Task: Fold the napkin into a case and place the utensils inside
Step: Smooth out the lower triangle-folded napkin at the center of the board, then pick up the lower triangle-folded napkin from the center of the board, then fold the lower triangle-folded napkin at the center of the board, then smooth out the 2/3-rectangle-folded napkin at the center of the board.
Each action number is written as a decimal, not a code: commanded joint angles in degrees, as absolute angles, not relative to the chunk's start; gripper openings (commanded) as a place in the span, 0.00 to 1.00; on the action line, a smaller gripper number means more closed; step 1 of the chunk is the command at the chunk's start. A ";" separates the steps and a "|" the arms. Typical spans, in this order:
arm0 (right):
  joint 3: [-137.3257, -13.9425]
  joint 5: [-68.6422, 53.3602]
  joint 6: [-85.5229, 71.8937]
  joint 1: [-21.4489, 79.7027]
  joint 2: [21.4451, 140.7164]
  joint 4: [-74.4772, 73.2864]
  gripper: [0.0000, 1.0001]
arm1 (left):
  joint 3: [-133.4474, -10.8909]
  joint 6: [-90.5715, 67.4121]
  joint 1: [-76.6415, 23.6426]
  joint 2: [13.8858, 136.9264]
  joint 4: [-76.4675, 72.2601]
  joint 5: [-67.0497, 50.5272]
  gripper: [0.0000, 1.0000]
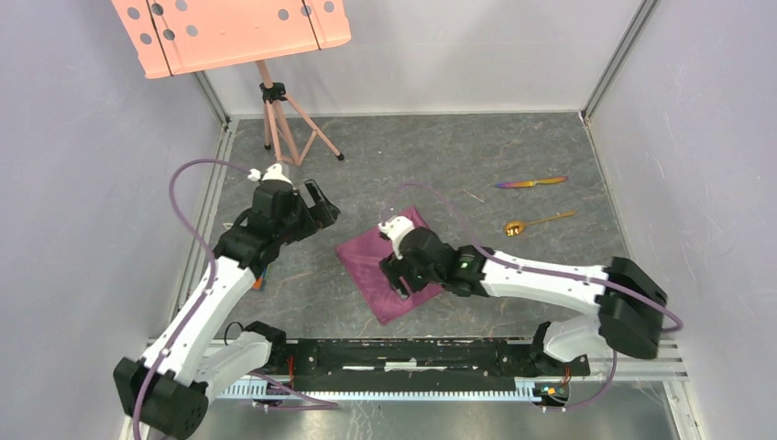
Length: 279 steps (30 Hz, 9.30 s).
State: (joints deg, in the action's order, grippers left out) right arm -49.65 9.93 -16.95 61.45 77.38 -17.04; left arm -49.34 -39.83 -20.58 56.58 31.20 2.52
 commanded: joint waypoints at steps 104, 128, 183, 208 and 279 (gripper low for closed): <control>-30.11 -18.29 -31.17 56.27 78.72 17.53 0.00 | -28.48 -66.25 -22.66 75.77 2.12 2.56 0.34; -15.00 -29.72 -37.00 45.69 74.44 29.28 0.00 | -76.75 -78.28 -38.50 99.05 57.51 26.72 0.02; -15.82 -38.40 -39.84 45.50 84.10 37.63 0.00 | -80.77 -74.98 -37.55 104.37 59.33 29.29 0.02; -23.90 -20.69 -13.99 46.39 74.69 20.83 0.71 | -81.47 -70.31 -38.02 110.22 56.34 26.03 0.02; -32.70 -1.80 -14.91 53.89 81.14 19.03 0.27 | -47.11 -44.55 -26.13 88.79 10.55 -1.56 0.02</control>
State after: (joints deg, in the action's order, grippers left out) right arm -28.27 -1.50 -15.07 53.78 83.59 20.23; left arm -45.87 -46.81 -26.68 88.05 14.55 -0.75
